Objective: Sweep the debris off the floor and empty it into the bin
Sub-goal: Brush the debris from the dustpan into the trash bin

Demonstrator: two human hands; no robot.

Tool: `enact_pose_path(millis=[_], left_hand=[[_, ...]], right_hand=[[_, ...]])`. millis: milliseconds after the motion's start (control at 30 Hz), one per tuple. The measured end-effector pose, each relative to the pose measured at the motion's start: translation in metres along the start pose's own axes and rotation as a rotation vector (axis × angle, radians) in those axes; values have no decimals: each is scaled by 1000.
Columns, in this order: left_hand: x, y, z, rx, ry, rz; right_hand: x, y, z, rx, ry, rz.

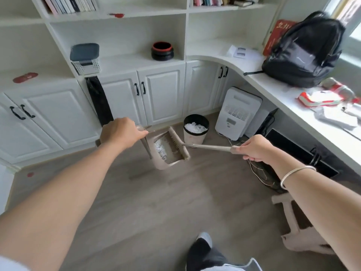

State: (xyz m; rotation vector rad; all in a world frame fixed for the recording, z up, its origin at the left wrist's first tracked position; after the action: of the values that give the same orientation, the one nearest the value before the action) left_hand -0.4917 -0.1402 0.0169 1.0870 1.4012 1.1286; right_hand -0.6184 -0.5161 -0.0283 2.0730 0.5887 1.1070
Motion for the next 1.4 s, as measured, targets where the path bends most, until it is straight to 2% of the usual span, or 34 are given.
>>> enact_pose_path(millis=[267,500,767,833,967,1067,1267,1400], left_hand=[[-100,20,85,-91,-54,69],[-172,28,150,-130,-208,158],[-230,18,216,-122,-391,258],[-244,15,222,-109,-423,269],[-268,10,235,-88,-449,272],[-279,9,241,-96,-456,273],[-299,6,244,-118,-456,276],[-303,2,246,-139,-442,272]], right_hand=[[-8,93,102,-88,3,133],[-9,125,157,-132,-87,335],[1,129,212,-167,-113,354],[-3,122,220,-114,-137,336],[-14,117,237,121,-203,193],[-11,109,248,265,-272,303],[-1,107,267,284,-295,170],[11,103,272,274,-255,179]])
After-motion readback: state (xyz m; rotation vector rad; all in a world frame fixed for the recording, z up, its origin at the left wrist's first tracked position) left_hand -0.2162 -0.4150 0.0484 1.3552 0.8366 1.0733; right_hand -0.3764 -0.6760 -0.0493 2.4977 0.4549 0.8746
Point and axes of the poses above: each hand's wrist, its own z-axis towards the middle knuckle, its own y-axis out of the back of the hand, x = y × z, the point moved 4 cm from there along z, towards the middle knuckle, and after that the axes turned 12 degrees about y, right-handed, at the moved point
